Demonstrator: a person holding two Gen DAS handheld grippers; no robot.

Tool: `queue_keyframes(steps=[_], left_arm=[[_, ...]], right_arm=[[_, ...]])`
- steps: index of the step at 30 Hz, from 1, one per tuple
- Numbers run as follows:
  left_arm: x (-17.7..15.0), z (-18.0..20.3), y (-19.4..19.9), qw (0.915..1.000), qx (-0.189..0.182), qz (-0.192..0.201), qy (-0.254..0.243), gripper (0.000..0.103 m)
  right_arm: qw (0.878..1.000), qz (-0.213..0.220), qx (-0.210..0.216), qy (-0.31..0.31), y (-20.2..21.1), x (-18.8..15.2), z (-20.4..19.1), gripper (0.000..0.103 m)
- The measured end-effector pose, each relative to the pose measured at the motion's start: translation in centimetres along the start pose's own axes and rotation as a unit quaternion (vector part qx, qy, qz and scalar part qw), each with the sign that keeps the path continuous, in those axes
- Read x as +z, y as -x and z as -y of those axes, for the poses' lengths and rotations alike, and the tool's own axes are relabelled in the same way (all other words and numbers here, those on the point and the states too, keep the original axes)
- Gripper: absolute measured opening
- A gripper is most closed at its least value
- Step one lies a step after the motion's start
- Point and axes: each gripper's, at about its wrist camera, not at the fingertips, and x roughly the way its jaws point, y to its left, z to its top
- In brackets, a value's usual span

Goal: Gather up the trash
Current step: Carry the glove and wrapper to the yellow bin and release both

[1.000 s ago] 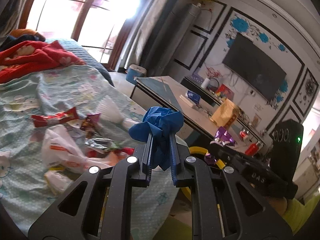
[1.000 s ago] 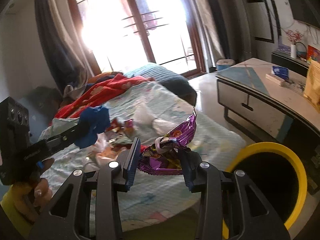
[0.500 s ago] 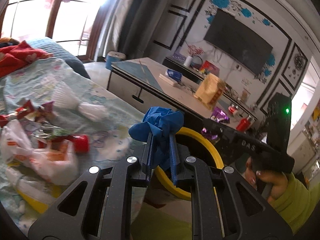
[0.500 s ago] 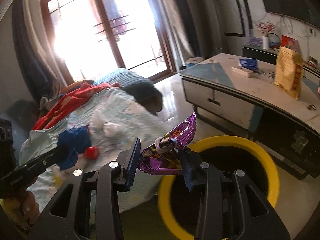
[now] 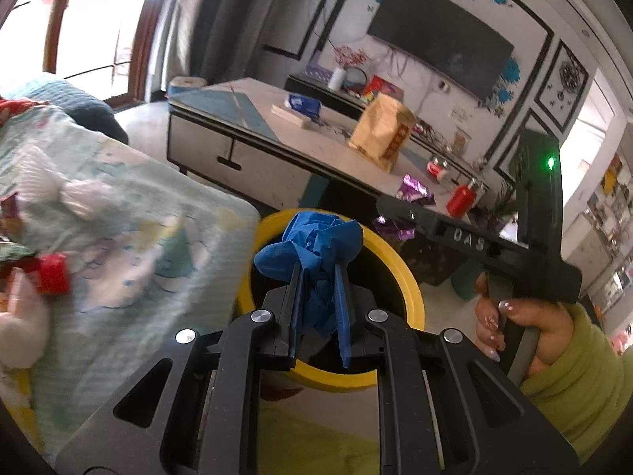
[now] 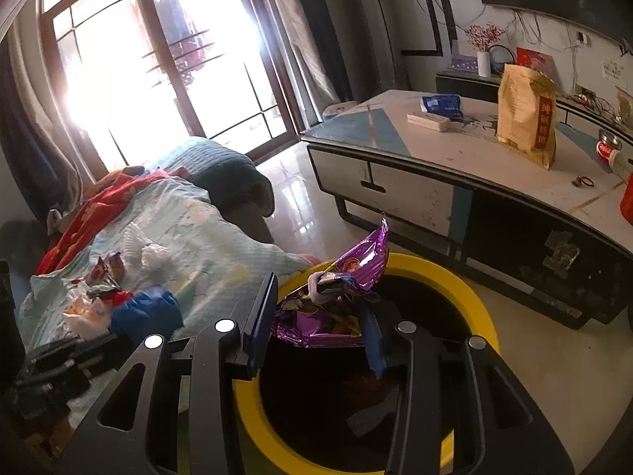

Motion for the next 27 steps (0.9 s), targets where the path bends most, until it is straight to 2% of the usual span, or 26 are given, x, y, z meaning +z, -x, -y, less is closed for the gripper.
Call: queue_keyframes(steps=[3, 7, 9, 11, 13, 17, 19, 23, 25, 27], left_arm=[[-0.6, 0.7, -1.9, 0.9997, -0.006, -0.02, -0.008, 0.01], [-1.2, 1.5, -4.4, 0.9988, -0.011, -0.043, -0.021, 0.01], [-1.3, 1.7, -5.2, 0.9984, -0.012, -0.049, -0.025, 0.011], [-1.3, 1.9, -6.0, 0.9982, -0.014, -0.053, -0.026, 0.017], [-1.3, 2.1, -6.4, 0.9981, -0.017, -0.053, -0.028, 0.034], [-1.2, 2.3, -6.7, 0.9981, -0.015, -0.052, -0.028, 0.055], [-1.2, 2.2, -6.6, 0.9982, -0.013, -0.051, -0.027, 0.066], [-1.1, 2.3, -5.8, 0.9987, -0.002, -0.041, -0.03, 0.079], [-0.9, 2.3, -5.2, 0.9991, 0.004, -0.033, -0.028, 0.089], [-0.5, 2.1, -4.6, 0.9993, 0.01, -0.023, -0.027, 0.092]], right_arm=[[1.0, -0.008, -0.003, -0.012, -0.2, -0.1, 1.1, 0.039], [1.0, -0.01, -0.006, -0.025, -0.3, 0.0, 2.1, 0.052], [0.999, -0.01, -0.01, -0.03, -0.5, 0.1, 2.5, 0.054], [0.999, -0.011, -0.01, -0.038, -0.6, 0.1, 3.1, 0.056], [0.999, -0.01, -0.012, -0.042, -0.7, 0.1, 3.4, 0.058], [0.998, -0.007, -0.015, -0.052, -0.6, 0.3, 3.9, 0.061], [0.998, -0.005, -0.016, -0.055, -0.5, 0.3, 4.1, 0.066], [0.998, -0.002, -0.018, -0.055, -0.4, 0.3, 3.9, 0.068], [0.998, 0.0, -0.018, -0.055, -0.3, 0.3, 3.8, 0.071], [0.998, 0.004, -0.018, -0.053, -0.1, 0.4, 3.7, 0.072]])
